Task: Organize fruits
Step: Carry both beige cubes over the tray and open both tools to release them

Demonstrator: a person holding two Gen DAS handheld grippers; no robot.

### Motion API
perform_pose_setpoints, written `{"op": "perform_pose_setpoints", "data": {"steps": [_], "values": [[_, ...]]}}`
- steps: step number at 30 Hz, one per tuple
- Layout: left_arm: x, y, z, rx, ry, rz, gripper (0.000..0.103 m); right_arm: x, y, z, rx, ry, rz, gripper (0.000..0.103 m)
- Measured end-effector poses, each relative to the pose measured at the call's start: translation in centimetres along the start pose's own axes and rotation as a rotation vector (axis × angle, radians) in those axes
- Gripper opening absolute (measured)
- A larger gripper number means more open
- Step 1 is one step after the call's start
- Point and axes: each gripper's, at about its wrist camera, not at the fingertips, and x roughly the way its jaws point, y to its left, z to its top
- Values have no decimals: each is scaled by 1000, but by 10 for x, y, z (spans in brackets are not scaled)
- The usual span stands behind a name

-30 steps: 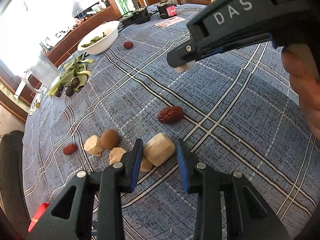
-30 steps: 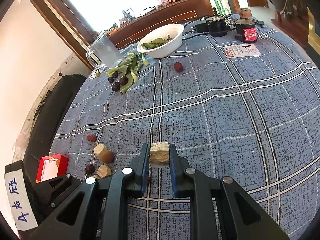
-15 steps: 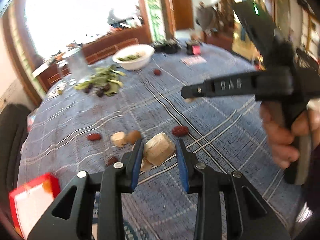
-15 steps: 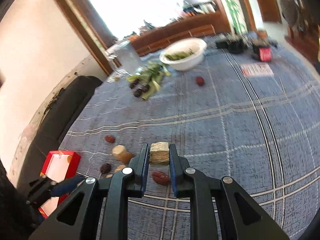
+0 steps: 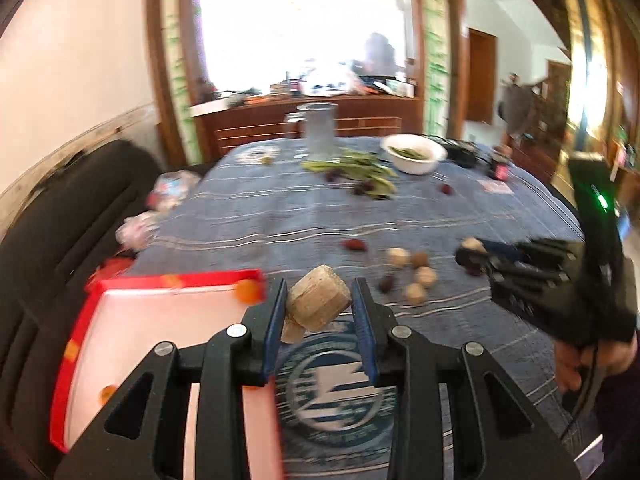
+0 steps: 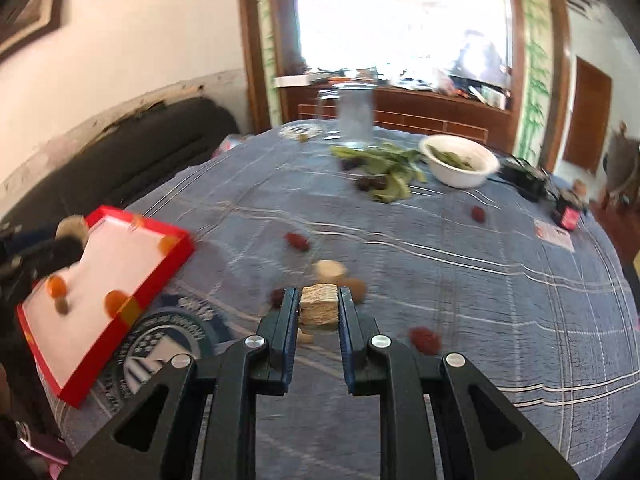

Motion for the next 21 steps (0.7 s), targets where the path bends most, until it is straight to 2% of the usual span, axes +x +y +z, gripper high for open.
{"op": "perform_pose_setpoints", "data": {"steps": [11,21], "values": [[-16,82,-26,-137,-6,123,35,0,112,16,-191,3,53,17],[-15,132,-58,-211,47,200,35,21,175,9,-279,46,105,17]]}}
